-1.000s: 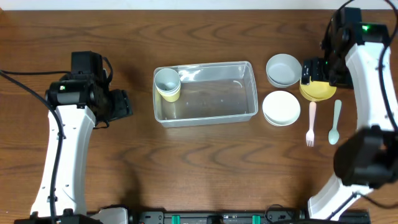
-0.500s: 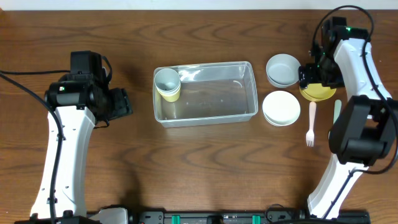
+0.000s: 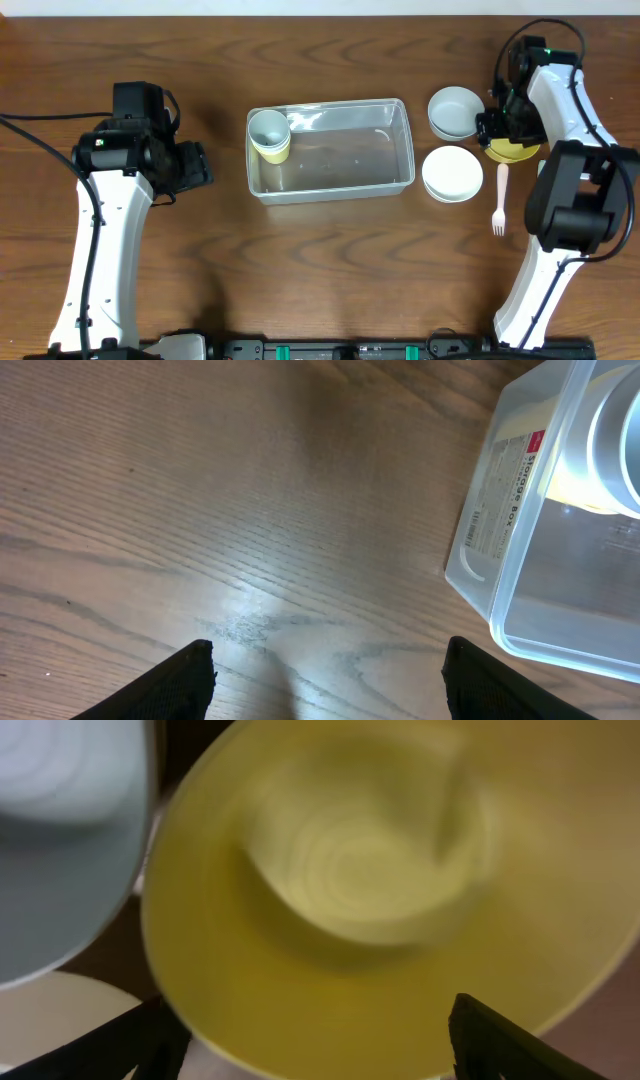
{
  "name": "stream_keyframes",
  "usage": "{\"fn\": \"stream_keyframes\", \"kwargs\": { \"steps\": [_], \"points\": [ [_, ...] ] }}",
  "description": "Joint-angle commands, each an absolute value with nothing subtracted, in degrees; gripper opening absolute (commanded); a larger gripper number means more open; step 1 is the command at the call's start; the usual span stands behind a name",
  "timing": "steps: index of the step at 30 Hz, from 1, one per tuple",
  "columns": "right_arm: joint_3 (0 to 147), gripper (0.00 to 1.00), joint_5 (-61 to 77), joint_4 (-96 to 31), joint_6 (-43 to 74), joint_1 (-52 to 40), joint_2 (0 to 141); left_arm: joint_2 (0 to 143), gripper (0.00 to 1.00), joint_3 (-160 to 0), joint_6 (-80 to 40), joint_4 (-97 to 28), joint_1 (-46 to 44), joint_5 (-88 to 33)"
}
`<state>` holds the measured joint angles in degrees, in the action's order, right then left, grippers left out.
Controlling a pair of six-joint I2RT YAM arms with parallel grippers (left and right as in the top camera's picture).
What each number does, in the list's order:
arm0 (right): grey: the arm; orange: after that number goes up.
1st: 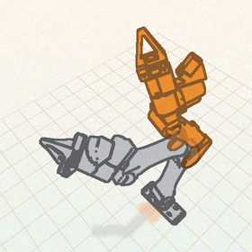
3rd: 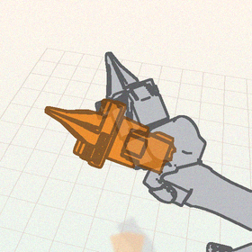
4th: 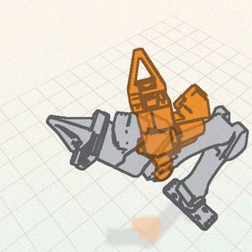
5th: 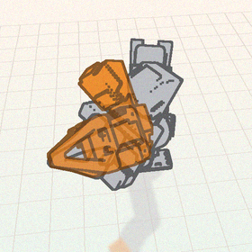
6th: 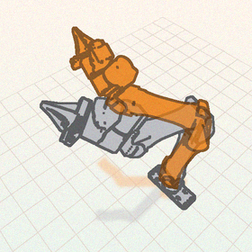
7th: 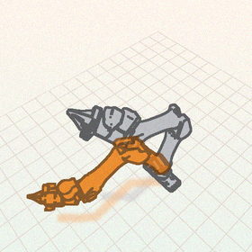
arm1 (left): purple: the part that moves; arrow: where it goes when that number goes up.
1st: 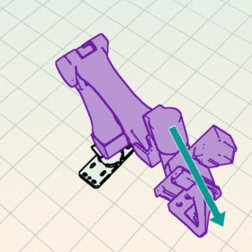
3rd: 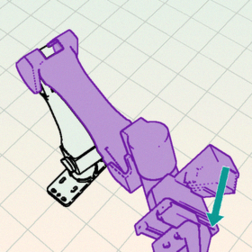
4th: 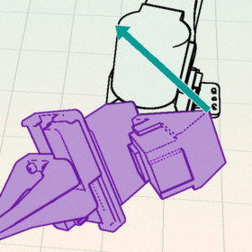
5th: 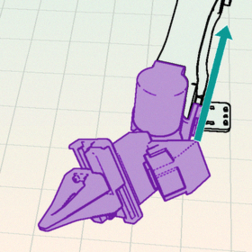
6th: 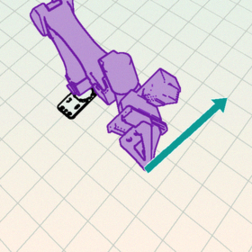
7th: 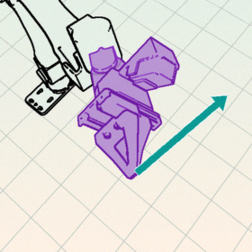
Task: Pack container
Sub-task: 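Retract the left arm and lower the right gripper onto the yellow bowl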
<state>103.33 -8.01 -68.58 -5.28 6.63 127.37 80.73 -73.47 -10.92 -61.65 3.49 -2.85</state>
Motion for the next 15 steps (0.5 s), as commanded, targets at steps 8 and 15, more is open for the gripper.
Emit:
{"fn": "stream_keyframes", "kwargs": {
  "steps": [8, 15],
  "points": [
    [103.70, 0.51, -8.78, -68.55, -6.02, 6.68, 129.67, 79.92, 0.74, -73.38, -11.46, -61.82, 3.46, -3.07],
    [103.70, 0.08, -8.78, -68.51, -5.63, 6.68, 129.67, 79.92, 0.74, -73.38, -11.46, -61.82, 3.46, -3.07]
  ]
}}
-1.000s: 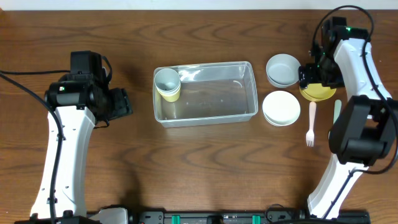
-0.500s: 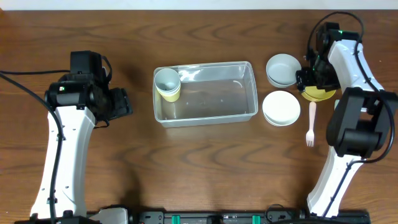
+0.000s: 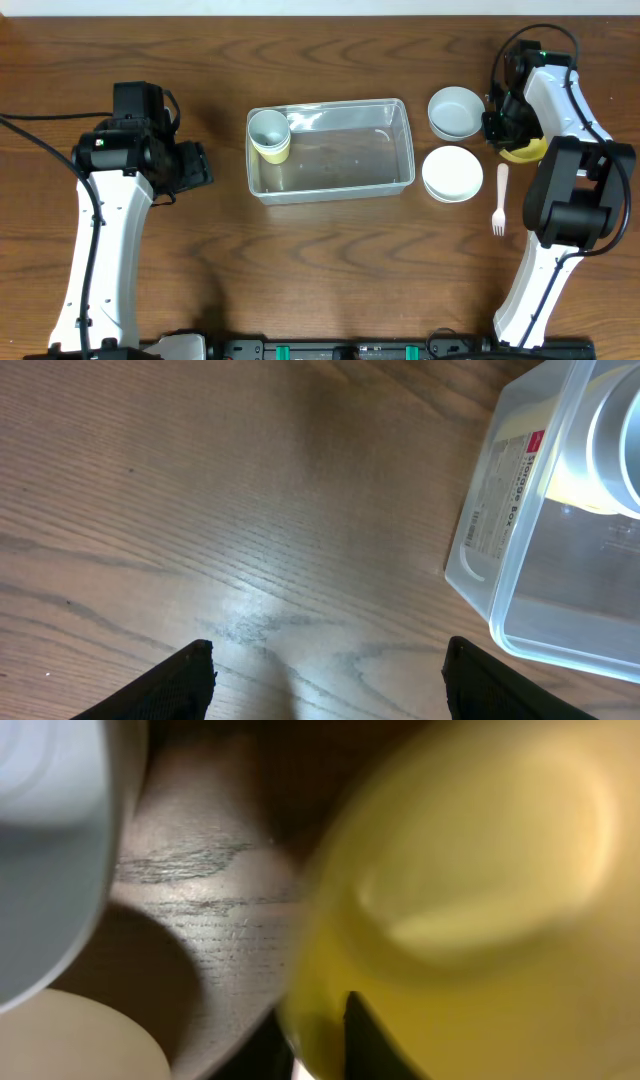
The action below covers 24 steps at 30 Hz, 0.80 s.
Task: Pack container
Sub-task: 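Retract the left arm and lower the right gripper onto the yellow bowl, then lift the yellow bowl with the right gripper and place it in the container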
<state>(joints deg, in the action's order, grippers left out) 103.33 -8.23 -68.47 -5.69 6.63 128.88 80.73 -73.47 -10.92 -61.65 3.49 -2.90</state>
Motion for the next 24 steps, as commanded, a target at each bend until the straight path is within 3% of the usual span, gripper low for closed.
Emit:
{"fn": "stream_keyframes", "kwargs": {
  "steps": [1, 5, 13, 24],
  "points": [
    [103.70, 0.07, -8.78, -68.51, -5.63, 6.66, 129.67, 79.92, 0.74, -73.38, -11.46, -61.82, 3.46, -3.07],
    [103.72, 0.01, -8.80, -68.51, -5.63, 6.63, 129.67, 79.92, 0.74, -73.38, -11.46, -61.80, 3.46, -3.07],
    [105.27, 0.01, -8.86, -68.73, -3.66, 6.31, 128.86, 79.92, 0.74, -73.38, -11.46, -61.82, 3.46, -3.07],
    [116.11, 0.01, -4.49, -73.25, -4.27, -3.07, 113.25, 79.92, 0.74, -73.38, -11.46, -61.84, 3.46, -3.07]
  ]
}}
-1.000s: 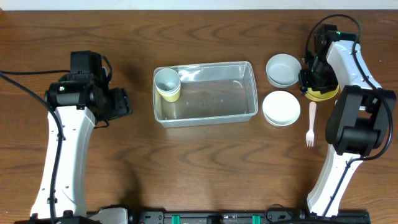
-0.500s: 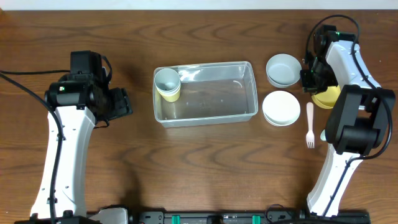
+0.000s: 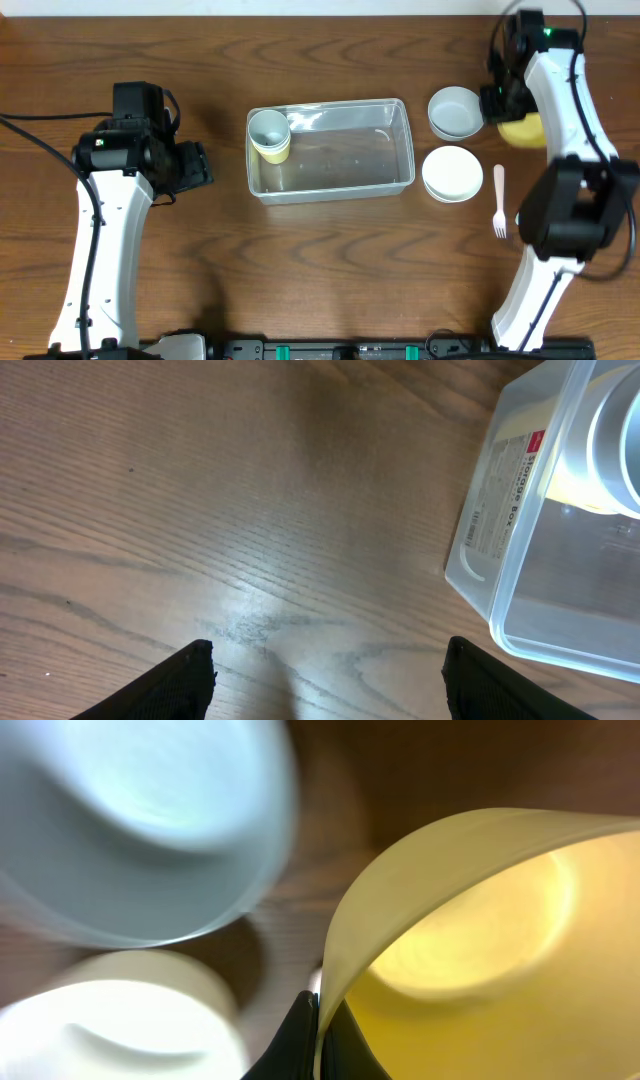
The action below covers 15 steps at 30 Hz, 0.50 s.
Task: Pack container
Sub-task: 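Lift the yellow bowl with the right gripper and place it in the container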
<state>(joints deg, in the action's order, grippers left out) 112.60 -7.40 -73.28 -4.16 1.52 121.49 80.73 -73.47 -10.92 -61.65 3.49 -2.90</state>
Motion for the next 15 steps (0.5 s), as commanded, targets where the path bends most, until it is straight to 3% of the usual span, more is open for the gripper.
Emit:
{"fn": "stream_keyframes", "kwargs": {
  "steps": [1, 10, 15],
  "points": [
    [116.25, 0.01, -3.77, -72.99, -5.87, -5.54, 111.39, 79.92, 0.74, -73.38, -11.44, -61.87, 3.46, -3.05],
    [116.11, 0.01, -7.29, -73.03, -10.79, -27.11, 109.97, 79.92, 0.74, -73.38, -11.46, -62.00, 3.46, -3.05],
    [116.01, 0.01, -7.29, -73.06, -8.86, -32.69, 114.04, 79.92, 0.74, -73.38, -11.46, -62.04, 3.46, -3.05]
  ]
}}
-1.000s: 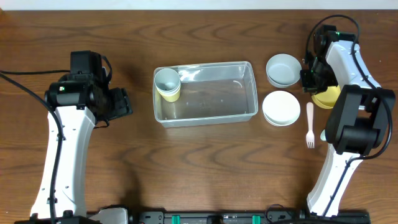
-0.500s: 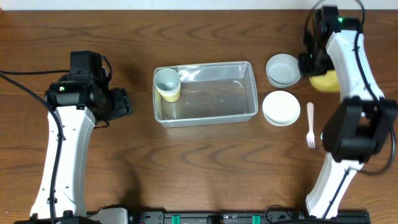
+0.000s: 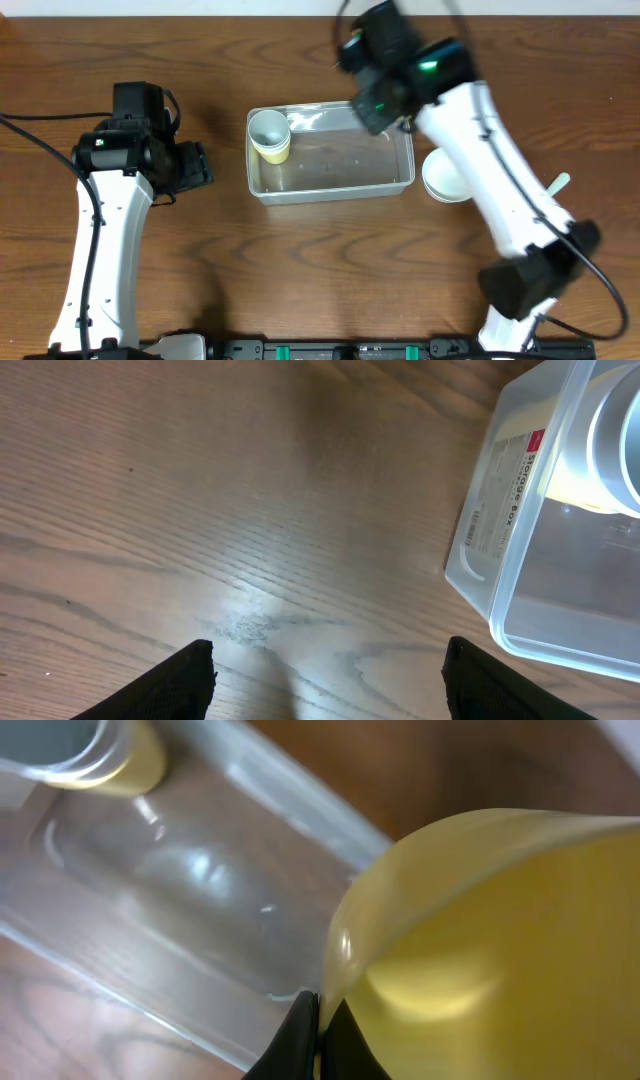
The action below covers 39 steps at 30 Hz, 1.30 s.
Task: Pack container
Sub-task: 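Lift the yellow bowl with the right gripper and place it in the container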
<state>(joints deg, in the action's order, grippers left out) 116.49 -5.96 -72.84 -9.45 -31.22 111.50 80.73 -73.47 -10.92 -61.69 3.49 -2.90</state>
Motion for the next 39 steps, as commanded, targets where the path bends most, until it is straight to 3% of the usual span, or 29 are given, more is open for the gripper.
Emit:
{"fn": "stream_keyframes", "kwargs": {
  "steps": [1, 16, 20, 22, 23, 28, 39],
  "points": [
    [115.94, 0.01, -7.25, -73.10, -8.12, -33.12, 115.07, 79.92, 0.74, -73.38, -11.46, -62.04, 3.46, -3.05],
    [114.63, 0.03, -5.56, -75.68, -6.94, -33.30, 126.85, 79.92, 0.74, -73.38, -11.46, -62.28, 3.46, -3.05],
    [114.63, 0.23, -5.58, -76.09, -6.94, -33.28, 128.44, 79.92, 0.74, -73.38, -11.44, -62.28, 3.46, -3.05],
    [114.63, 0.43, -5.58, -76.05, -6.94, -33.28, 128.77, 79.92, 0.74, -73.38, -11.46, -62.28, 3.46, -3.05],
    [114.63, 0.47, -5.58, -76.05, -6.94, -33.28, 128.81, 79.92, 0.74, -73.38, -11.44, -62.28, 3.46, -3.05],
    [114.69, 0.39, -6.66, -75.57, -6.92, -33.28, 128.79, 79.92, 0.74, -73.38, -11.44, -62.26, 3.46, -3.05],
    [120.42, 0.45, -13.52, -72.05, -0.34, -29.21, 115.28, 79.94, 0.74, -73.38, -11.44, -62.30, 3.46, -3.05]
  ]
}}
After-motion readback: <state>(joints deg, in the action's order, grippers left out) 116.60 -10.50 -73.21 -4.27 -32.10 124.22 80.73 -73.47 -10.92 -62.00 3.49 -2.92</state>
